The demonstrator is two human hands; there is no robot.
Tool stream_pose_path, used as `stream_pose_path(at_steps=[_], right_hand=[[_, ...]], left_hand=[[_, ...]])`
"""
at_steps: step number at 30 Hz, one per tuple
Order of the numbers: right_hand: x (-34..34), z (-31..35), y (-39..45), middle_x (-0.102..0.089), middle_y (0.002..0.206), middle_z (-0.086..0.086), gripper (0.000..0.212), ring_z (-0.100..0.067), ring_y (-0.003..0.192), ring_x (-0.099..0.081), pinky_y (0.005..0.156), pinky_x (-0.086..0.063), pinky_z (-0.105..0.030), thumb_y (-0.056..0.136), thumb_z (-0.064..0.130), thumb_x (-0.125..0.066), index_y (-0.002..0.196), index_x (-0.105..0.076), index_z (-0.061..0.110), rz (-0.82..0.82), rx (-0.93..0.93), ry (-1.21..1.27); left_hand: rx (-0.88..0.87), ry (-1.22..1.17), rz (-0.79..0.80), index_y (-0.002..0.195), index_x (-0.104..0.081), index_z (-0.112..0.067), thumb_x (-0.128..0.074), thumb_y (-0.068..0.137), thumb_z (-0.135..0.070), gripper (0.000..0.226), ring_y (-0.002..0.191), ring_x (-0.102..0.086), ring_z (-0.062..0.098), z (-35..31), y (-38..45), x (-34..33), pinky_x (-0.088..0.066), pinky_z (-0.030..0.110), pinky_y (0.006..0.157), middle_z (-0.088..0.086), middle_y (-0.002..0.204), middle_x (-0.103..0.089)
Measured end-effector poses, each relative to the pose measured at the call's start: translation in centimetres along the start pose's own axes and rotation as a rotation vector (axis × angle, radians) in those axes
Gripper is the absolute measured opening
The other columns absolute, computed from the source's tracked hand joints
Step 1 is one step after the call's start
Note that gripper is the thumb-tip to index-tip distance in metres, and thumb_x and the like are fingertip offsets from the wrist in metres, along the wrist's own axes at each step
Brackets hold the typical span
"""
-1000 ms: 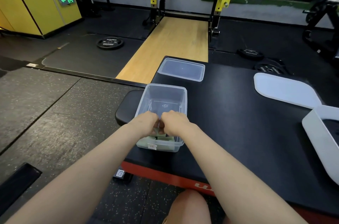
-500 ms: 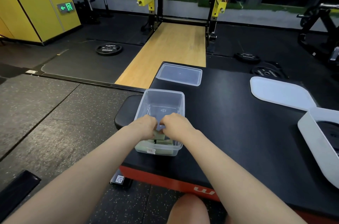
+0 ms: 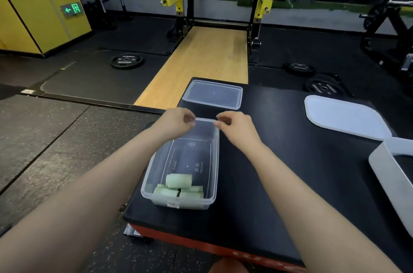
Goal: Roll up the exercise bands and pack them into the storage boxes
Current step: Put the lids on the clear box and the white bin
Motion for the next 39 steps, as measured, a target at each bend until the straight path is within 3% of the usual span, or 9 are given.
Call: stream_pose_path(at_steps=[3, 11, 15, 18, 22, 27, 31, 35, 39], right_hand=[[1.0, -1.7, 2.8, -0.064, 0.12, -0.003, 0.036, -0.014, 0.109, -0.058, 0.086, -0.042, -0.019, 0.09, 0.028, -0.062, 0.123, -0.062, 0.012, -0.053, -0.103, 0.067], [1.0, -7.2, 11.6, -0.054, 0.134, -0.008, 0.045, -0.022, 0.122, -0.05, 0.088, -0.038, -0.025, 0.094, 0.031, -0.056, 0.132, -0.052, 0.007, -0.059, -0.286, 0.058], [0.3, -9.1, 15.1, -0.058, 0.124, -0.01, 0.04, -0.025, 0.11, -0.056, 0.079, -0.042, -0.026, 0.094, 0.028, -0.054, 0.124, -0.056, 0.003, -0.052, -0.341, 0.039], [-0.5, -10.4, 16.9, -0.061, 0.102, -0.013, 0.029, -0.029, 0.091, -0.057, 0.064, -0.045, -0.029, 0.093, 0.027, -0.054, 0.101, -0.06, 0.0, -0.064, -0.361, 0.018], [-1.6, -11.3, 18.5, -0.054, 0.126, -0.013, 0.043, -0.028, 0.114, -0.052, 0.076, -0.038, -0.029, 0.095, 0.031, -0.051, 0.128, -0.048, 0.004, -0.044, -0.363, -0.01], [-2.7, -12.1, 19.3, -0.054, 0.124, -0.012, 0.04, -0.024, 0.095, -0.052, 0.071, -0.038, -0.028, 0.095, 0.033, -0.05, 0.127, -0.049, 0.009, -0.063, -0.369, 0.003], [-2.2, -12.2, 18.5, -0.061, 0.118, -0.007, 0.032, -0.02, 0.095, -0.055, 0.072, -0.038, -0.025, 0.094, 0.022, -0.052, 0.124, -0.054, 0.01, -0.134, -0.343, 0.105], [-1.1, -11.6, 16.6, -0.065, 0.117, -0.003, 0.031, -0.019, 0.103, -0.061, 0.078, -0.043, -0.024, 0.09, 0.007, -0.056, 0.121, -0.059, 0.011, -0.263, -0.341, 0.313], [0.3, -10.7, 14.8, -0.062, 0.121, -0.005, 0.057, -0.015, 0.094, -0.06, 0.09, -0.049, -0.028, 0.084, 0.0, -0.065, 0.137, -0.044, 0.004, -0.357, -0.388, 0.586]], left_hand=[[0.042, -0.102, -0.079, 0.117, -0.062, -0.012, -0.054, 0.093, -0.02, 0.027, 0.111, -0.056, 0.019, 0.0, 3.4, 0.6, -0.042, 0.023, 0.084, 0.006, 0.12, -0.062], [0.179, -0.066, -0.063, 0.128, -0.053, -0.011, -0.048, 0.095, -0.019, 0.035, 0.121, -0.05, 0.025, 2.7, 13.9, -0.9, -0.038, 0.026, 0.091, 0.009, 0.133, -0.053], [0.233, 0.034, -0.013, 0.136, -0.046, -0.008, -0.044, 0.095, -0.013, 0.041, 0.123, -0.047, 0.029, 3.9, 18.2, -2.1, -0.039, 0.028, 0.093, 0.012, 0.139, -0.047], [0.26, 0.109, 0.03, 0.135, -0.045, -0.005, -0.042, 0.092, -0.006, 0.043, 0.111, -0.051, 0.029, 4.5, 20.4, -2.9, -0.041, 0.031, 0.087, 0.016, 0.134, -0.05], [0.299, 0.139, 0.069, 0.124, -0.05, -0.004, -0.045, 0.09, -0.009, 0.035, 0.092, -0.047, 0.025, 5.3, 22.2, -3.8, -0.038, 0.03, 0.075, 0.013, 0.12, -0.055], [0.314, 0.127, 0.029, 0.128, -0.047, -0.001, -0.044, 0.092, -0.008, 0.037, 0.09, -0.044, 0.023, 5.5, 22.8, -4.5, -0.035, 0.026, 0.075, 0.014, 0.123, -0.054], [0.338, 0.044, -0.058, 0.094, -0.055, -0.013, -0.054, 0.088, -0.004, 0.01, 0.08, -0.052, 0.017, 5.7, 22.3, -4.4, -0.039, 0.021, 0.062, 0.013, 0.111, -0.051], [0.354, -0.064, -0.113, 0.135, -0.046, -0.004, -0.069, 0.082, -0.007, 0.058, 0.122, -0.05, 0.028, 5.6, 20.2, -3.7, -0.04, 0.028, 0.097, 0.012, 0.136, -0.05], [0.334, -0.162, -0.18, 0.137, -0.045, -0.004, -0.072, 0.079, -0.007, 0.063, 0.128, -0.046, 0.027, 5.5, 17.2, -2.0, -0.034, 0.028, 0.103, 0.012, 0.138, -0.05]])
Point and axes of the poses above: each hand's wrist, its own y-axis towards the middle knuckle, its own x-axis out of the back of the hand, z = x × y, the point moved 3 cm from there along y, towards the middle knuckle
